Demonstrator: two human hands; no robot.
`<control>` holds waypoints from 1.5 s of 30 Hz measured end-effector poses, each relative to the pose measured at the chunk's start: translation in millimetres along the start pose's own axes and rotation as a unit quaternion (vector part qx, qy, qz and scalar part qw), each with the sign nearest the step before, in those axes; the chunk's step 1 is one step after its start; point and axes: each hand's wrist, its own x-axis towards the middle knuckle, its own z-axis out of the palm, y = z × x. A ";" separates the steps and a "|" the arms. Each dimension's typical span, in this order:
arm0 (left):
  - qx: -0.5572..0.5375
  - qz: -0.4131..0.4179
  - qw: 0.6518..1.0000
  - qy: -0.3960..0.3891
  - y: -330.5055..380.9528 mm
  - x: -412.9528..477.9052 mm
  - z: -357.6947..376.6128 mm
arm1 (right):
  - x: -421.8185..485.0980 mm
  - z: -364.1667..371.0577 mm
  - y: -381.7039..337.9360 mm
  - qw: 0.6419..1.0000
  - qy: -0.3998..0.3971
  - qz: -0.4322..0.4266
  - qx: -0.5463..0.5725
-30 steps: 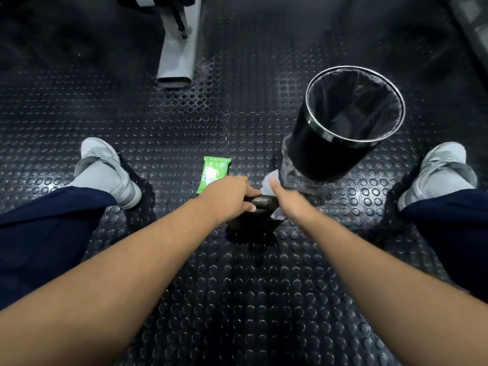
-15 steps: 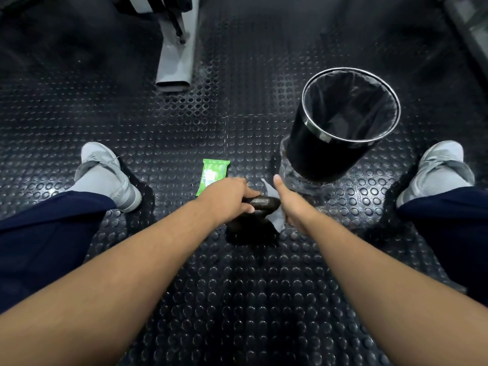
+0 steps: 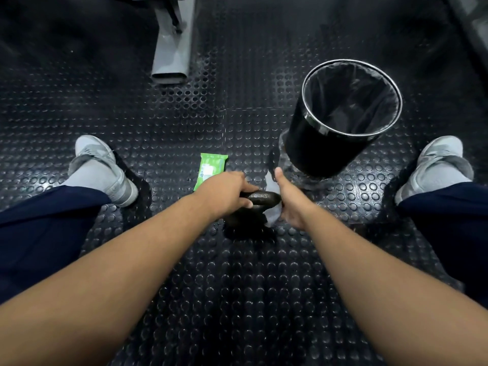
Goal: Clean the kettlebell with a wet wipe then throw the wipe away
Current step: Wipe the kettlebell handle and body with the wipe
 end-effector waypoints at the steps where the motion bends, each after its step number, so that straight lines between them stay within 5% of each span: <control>1: 0.002 -0.002 1.000 0.001 0.3 -0.1 0.3 | -10.3 7.7 1.8 1.000 0.007 0.004 0.019; 7: -0.009 -0.009 1.000 0.008 -1.5 0.6 1.9 | -19.3 2.4 -11.9 0.999 -0.022 -0.020 0.015; 13: -0.013 -0.017 1.000 -0.004 2.1 1.0 4.6 | -29.7 17.5 -25.4 0.983 0.099 -0.052 -0.148; 16: -0.016 -0.017 1.000 -0.007 1.4 2.1 3.4 | -11.6 11.6 -8.4 0.997 0.023 -0.010 -0.068; 22: -0.020 -0.026 0.999 -0.004 -0.2 2.5 4.6 | -29.2 1.3 -15.1 0.999 -0.008 0.020 0.032; 29: 0.001 -0.019 1.000 -0.020 2.3 4.0 1.3 | -14.2 6.6 -23.8 0.978 0.070 -0.025 -0.196; 37: -0.020 -0.023 1.000 0.001 -1.1 3.6 5.2 | -24.6 -23.5 -18.4 0.995 -0.087 0.004 -0.056; 41: -0.013 -0.020 1.000 0.008 -0.3 4.7 5.6 | -18.1 -15.8 -48.6 0.975 -0.097 0.046 -0.194; 45: 0.000 -0.012 1.000 0.006 -1.9 4.4 7.2 | -20.1 10.0 -50.4 0.918 -0.068 0.011 -0.392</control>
